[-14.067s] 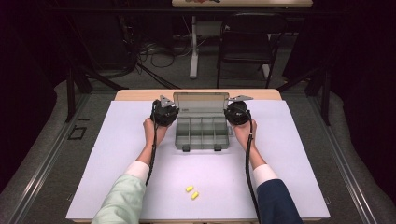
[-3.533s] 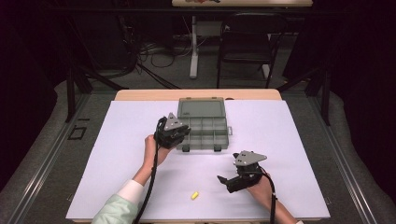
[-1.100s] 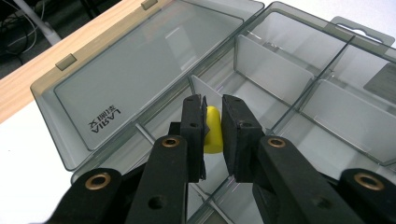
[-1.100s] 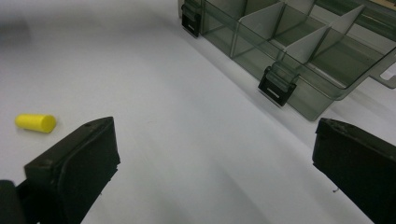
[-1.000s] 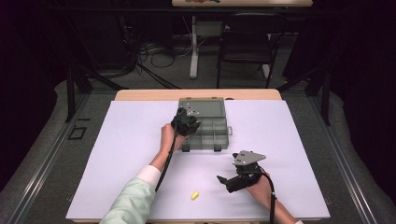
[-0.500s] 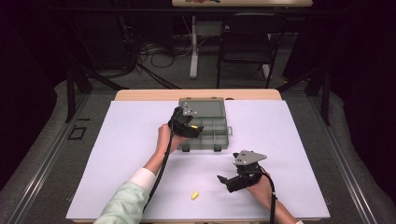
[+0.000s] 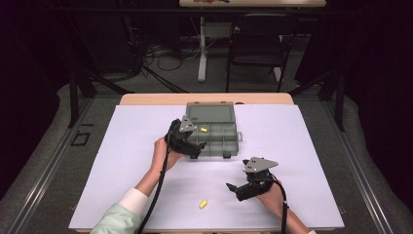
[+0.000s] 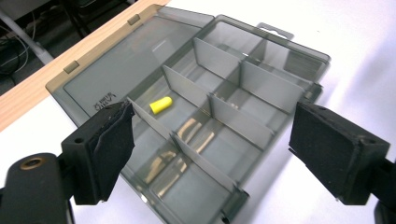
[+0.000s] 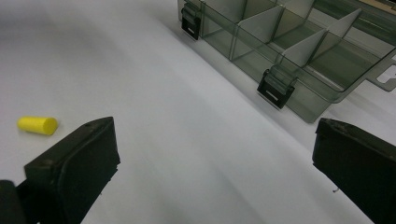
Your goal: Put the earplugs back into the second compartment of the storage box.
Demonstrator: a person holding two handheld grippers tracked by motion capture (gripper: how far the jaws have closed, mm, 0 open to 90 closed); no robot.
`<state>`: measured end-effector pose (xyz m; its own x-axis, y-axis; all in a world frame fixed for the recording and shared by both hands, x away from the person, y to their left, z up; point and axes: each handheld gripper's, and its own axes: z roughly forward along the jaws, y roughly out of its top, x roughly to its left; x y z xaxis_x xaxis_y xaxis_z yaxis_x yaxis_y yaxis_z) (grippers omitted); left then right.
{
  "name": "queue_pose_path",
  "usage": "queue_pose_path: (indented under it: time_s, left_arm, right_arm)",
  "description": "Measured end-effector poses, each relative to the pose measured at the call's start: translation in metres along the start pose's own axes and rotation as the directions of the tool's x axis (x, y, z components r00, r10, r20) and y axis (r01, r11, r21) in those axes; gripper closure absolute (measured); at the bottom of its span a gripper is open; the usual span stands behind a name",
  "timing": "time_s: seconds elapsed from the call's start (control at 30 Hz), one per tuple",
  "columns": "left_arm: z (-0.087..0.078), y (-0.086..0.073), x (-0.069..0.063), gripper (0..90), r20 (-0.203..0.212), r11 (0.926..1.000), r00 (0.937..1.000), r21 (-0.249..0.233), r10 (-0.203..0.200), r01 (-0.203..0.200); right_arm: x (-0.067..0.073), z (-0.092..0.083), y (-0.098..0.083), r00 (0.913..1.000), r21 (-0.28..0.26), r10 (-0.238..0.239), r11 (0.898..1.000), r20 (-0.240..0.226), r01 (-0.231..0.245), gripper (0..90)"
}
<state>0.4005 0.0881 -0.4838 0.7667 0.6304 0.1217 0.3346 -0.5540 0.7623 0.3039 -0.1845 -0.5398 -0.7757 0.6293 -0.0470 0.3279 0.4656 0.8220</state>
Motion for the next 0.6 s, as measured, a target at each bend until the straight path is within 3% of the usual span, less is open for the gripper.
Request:
queue_pose_path:
  time_s: [0.37, 0.6]
  left_arm:
    - [-0.016, -0.027, -0.02, 6.8, 0.007, 0.9997, 0.9998, -0.013, 0.02, -0.02]
    - [-0.023, -0.044, -0.03, 5.3, 0.01, 0.9997, 0.9999, -0.023, 0.012, -0.011]
  right_arm:
    - [0.001, 0.0, 0.0, 1.0, 0.0, 0.001, 1.0, 0.001, -0.001, 0.0]
    - [0.001, 0.0, 0.0, 1.0, 0.004, 0.001, 1.0, 0.001, -0.001, 0.0]
